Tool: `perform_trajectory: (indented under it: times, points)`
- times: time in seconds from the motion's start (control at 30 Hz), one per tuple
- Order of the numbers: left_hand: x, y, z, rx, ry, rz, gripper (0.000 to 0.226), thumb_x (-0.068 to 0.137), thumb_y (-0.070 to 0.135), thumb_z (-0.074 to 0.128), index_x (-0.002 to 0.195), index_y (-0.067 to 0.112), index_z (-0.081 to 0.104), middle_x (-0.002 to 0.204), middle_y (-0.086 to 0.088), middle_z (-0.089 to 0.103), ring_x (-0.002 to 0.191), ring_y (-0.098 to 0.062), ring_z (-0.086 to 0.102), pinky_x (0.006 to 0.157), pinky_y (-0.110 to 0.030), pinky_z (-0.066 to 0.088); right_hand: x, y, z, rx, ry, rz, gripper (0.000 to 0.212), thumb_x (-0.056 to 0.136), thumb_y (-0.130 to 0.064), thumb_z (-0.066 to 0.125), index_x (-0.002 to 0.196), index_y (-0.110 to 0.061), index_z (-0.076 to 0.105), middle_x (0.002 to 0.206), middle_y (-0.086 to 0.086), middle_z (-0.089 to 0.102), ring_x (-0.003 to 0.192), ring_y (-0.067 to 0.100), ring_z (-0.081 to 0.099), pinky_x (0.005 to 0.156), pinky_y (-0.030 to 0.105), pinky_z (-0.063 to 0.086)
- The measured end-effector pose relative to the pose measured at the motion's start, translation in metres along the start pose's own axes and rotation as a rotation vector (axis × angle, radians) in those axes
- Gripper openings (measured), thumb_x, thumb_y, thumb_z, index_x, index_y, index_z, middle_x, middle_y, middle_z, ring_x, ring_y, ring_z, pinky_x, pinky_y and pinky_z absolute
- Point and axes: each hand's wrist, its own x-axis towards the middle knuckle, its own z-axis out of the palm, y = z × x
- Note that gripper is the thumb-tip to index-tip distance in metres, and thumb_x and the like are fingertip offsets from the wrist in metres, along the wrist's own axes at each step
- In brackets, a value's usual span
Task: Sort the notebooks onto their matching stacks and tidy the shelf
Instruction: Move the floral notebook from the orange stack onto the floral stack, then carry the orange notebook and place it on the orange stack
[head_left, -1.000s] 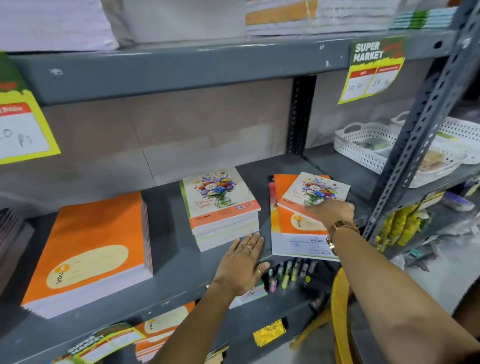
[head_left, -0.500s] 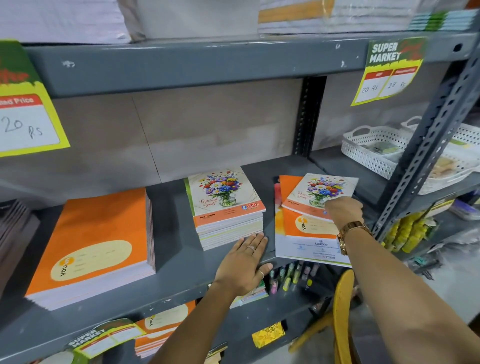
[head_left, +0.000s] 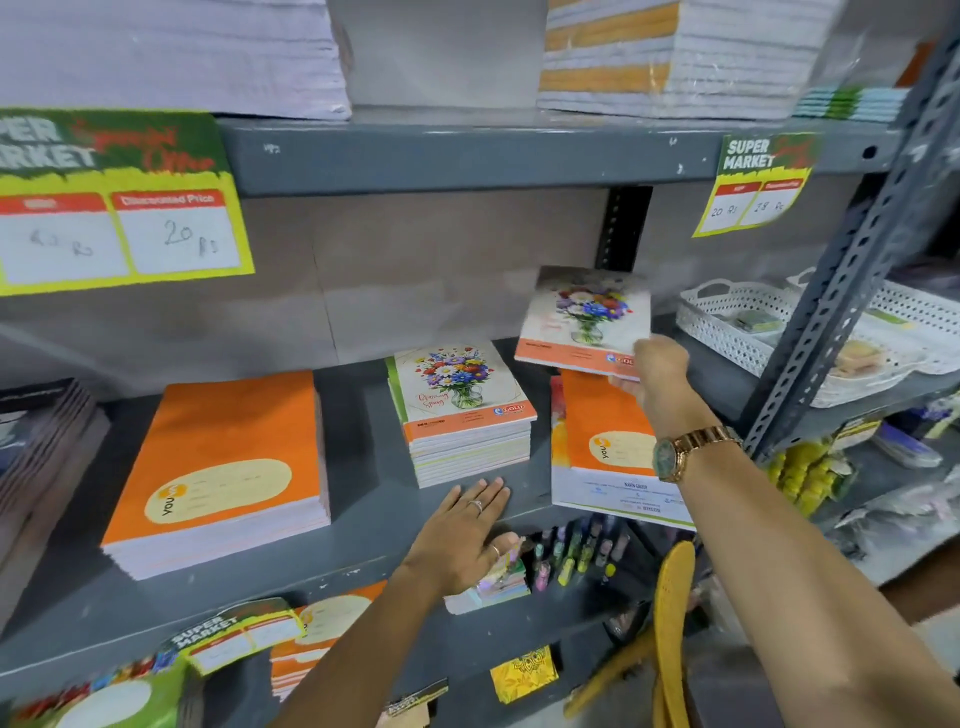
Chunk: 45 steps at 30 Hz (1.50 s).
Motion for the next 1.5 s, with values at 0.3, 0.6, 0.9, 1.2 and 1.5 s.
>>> perform_trajectory:
  times: [0.3,0.6,0.9,1.2,1.5]
  points:
    - [-0.048,-0.024,-0.007,0.010,0.001,-0.057,0.061,0.098,0.044,0.023,0.149,0.021,-0.002,0.160,0.004,-0.001,0.147,-0.014,-0.005,0.119,-0.035,-0.008,-0.040,0.018,0.080,-0.099,-0.189,0.135,0.027,0.094,-0.001,0.039,0.073,-0.014,0.050,0.072,0.010,0.050,0.055,0.020,0.044,0.048,0.030,0.039]
    - [-0.060,-0.034,-0.006,0.014,-0.010,-0.092,0.061,0.098,0.045,0.022,0.149,0.023,-0.003,0.160,0.005,-0.004,0.147,-0.015,-0.007,0.119,-0.038,-0.009,-0.042,0.042,0.105,-0.673,-0.001,-0.126,0.029,0.091,-0.010,0.047,0.116,0.000,0.059,0.120,0.021,0.063,0.107,0.038,0.060,0.082,0.037,0.050]
    - [-0.060,-0.034,-0.005,0.006,-0.001,-0.088,0.062,0.098,0.046,0.023,0.149,0.023,-0.002,0.160,0.005,-0.004,0.147,-0.015,-0.008,0.118,-0.037,-0.011,-0.045,0.045,0.113,-0.836,0.078,-0.159,0.032,0.096,-0.006,0.039,0.120,0.002,0.058,0.125,0.023,0.059,0.114,0.039,0.056,0.088,0.040,0.048]
    - [-0.059,-0.034,-0.005,0.011,0.000,-0.090,0.062,0.098,0.047,0.023,0.149,0.023,-0.003,0.160,0.005,-0.004,0.147,-0.015,-0.008,0.117,-0.035,-0.012,-0.050,0.046,0.111,-0.998,0.094,-0.221,0.030,0.093,-0.006,0.044,0.120,-0.002,0.058,0.127,0.021,0.057,0.116,0.037,0.052,0.088,0.039,0.047]
    - [-0.038,-0.023,-0.008,-0.014,-0.013,-0.113,0.061,0.098,0.046,0.023,0.149,0.019,0.003,0.160,0.002,0.002,0.148,-0.015,-0.002,0.120,-0.032,-0.003,-0.039,0.050,0.051,-1.028,0.177,-0.240,0.033,0.093,-0.019,0.053,0.119,0.000,0.056,0.129,0.020,0.053,0.120,0.039,0.048,0.092,0.040,0.045]
